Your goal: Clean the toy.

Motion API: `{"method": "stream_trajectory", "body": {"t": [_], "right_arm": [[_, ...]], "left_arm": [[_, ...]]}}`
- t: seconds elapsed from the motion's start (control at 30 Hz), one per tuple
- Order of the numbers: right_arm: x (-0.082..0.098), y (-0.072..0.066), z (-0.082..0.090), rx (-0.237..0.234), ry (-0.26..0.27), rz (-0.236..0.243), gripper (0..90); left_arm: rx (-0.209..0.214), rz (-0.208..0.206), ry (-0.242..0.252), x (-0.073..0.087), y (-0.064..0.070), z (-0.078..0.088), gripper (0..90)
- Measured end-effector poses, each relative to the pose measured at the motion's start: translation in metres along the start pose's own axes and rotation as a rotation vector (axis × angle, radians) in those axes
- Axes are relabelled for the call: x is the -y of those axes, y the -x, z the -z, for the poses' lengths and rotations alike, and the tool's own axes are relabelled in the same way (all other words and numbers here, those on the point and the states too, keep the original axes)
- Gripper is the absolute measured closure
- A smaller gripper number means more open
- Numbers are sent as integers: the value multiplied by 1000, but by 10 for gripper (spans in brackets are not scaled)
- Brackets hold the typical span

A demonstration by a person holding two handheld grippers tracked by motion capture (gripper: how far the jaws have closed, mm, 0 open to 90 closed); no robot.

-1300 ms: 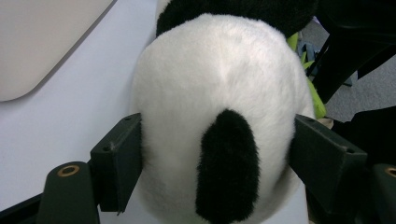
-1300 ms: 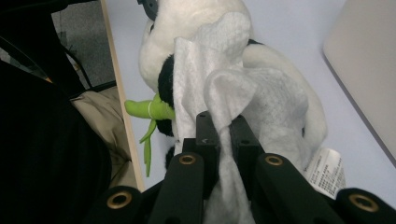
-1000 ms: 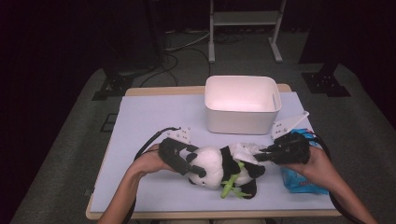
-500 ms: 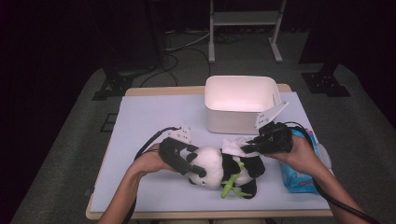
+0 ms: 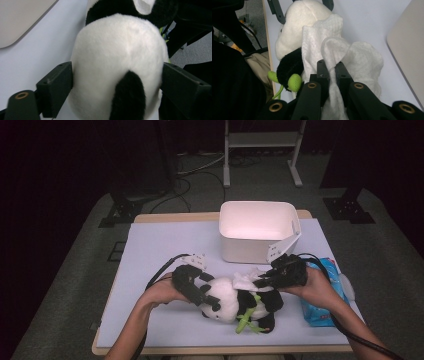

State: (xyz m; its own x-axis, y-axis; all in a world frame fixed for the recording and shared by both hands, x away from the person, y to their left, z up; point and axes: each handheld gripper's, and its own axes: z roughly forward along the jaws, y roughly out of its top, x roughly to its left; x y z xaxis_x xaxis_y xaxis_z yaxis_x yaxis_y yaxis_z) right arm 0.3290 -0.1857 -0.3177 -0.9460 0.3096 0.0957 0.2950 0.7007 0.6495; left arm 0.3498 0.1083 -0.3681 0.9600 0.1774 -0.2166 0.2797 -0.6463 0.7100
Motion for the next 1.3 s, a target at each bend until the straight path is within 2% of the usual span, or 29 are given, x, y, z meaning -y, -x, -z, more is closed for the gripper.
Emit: {"method": "stream_trajectory", "body": {"t": [0.3,0.7,0.77,0.93,1.0,1.1,1.23,1.3], "right_arm": [[2,-7,-1,-2,-4,21,843],[4,-15,-3,-13,-1,30,845],[4,-16,-3,-15,-1,32,845],[5,-13,-1,-12,5,37,843],[4,-13,1,4,14,42,843],[1,-11,3,15,11,43,843],[-3,-6,7,27,10,44,844],[-4,-3,7,40,8,44,844]], "left_arm": [[27,25,-25,-11,1,-8,74],[69,11,-92,-25,1,-24,38],[68,11,-89,-25,3,-26,59],[54,-18,-80,-24,5,-22,212],[53,-5,-67,-24,4,-21,237],[50,-8,-49,-25,2,-19,279],[38,-20,-47,-31,-1,-17,296],[25,-41,-50,-35,-3,-15,301]]}}
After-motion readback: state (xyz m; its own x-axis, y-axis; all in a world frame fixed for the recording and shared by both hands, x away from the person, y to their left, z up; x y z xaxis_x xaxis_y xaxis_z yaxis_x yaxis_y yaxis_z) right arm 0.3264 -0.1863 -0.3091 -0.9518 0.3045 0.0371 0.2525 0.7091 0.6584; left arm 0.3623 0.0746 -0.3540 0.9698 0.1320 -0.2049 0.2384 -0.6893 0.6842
